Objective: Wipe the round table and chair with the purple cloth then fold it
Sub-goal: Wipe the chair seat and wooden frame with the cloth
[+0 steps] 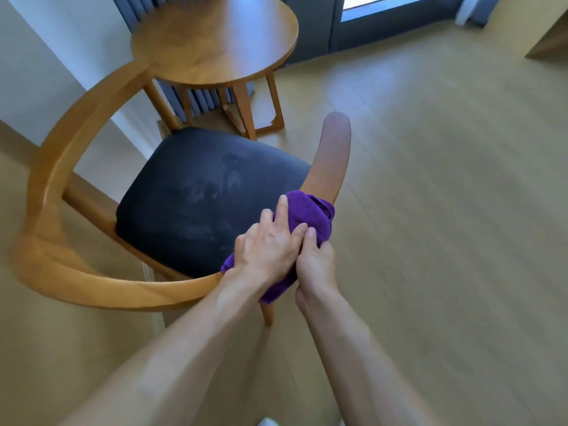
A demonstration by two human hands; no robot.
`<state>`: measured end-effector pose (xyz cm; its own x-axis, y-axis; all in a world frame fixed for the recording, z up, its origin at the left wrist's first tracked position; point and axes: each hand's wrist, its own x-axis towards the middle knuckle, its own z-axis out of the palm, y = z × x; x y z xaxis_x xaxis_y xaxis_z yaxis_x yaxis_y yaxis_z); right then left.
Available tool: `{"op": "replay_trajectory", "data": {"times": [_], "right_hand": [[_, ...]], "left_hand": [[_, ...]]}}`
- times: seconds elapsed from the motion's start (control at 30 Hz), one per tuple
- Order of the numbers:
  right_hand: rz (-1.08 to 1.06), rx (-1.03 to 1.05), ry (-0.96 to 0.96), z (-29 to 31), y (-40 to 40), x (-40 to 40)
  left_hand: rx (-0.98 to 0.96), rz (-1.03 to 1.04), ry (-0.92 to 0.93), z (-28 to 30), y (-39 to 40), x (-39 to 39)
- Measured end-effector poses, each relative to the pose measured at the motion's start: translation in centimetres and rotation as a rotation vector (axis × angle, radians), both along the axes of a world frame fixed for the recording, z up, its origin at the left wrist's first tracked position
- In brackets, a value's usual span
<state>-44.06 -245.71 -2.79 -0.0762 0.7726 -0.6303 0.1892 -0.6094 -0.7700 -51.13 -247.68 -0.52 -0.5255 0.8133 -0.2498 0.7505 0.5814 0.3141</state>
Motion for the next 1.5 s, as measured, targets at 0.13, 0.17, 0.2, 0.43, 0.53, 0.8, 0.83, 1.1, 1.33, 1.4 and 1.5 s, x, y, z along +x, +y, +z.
{"op": "replay_trajectory", "data": {"times": [0.13,0.17,0.2,0.43,0.53,0.8,0.83,1.1,1.33,1.4,1.5], "right_hand": [[-0.059,0.041,-0.043,0.5,5.1,-0.4],[-0.066,0.053,-0.043,0.5,6.4,-0.4],[-0.065,0.065,-0.049,0.5,7.8,-0.4],[0.077,0.14,-0.146,0.5,18.2,-1.9],[0.129,0.215,-0.172,0.3,22.9,-3.2],[0.148,0.312,-0.104,-1.7,28.3,-5.7],[0.155,0.331,-0.102,-1.6,28.0,-5.5],[0.321,0.666,-0.274,-1.5,21.0,-3.2],[0.354,0.698,-0.333,-2.9,10.1,-0.7],[0.329,0.721,-0.326,-2.4,7.2,0.0],[0.271,0.68,-0.242,-1.3,2.9,0.7]], "left_hand": [[-0.033,0.008,-0.059,0.0,5.0,-0.5],[-0.029,0.017,-0.069,-0.1,6.3,-0.5],[-0.021,0.028,-0.081,-0.2,7.7,-0.6],[0.021,0.107,-0.104,-0.8,17.5,-1.9],[0.056,0.153,-0.121,-0.8,21.8,-2.9],[0.204,0.176,-0.239,-1.7,26.5,-5.3],[0.225,0.161,-0.27,-1.9,26.2,-5.4],[0.257,0.118,-0.421,-2.7,19.8,-4.6],[0.196,0.015,-0.353,-1.2,9.2,-2.4],[0.167,-0.03,-0.288,-0.7,6.2,-1.8],[0.149,-0.075,-0.22,-0.3,1.6,-1.2]]}}
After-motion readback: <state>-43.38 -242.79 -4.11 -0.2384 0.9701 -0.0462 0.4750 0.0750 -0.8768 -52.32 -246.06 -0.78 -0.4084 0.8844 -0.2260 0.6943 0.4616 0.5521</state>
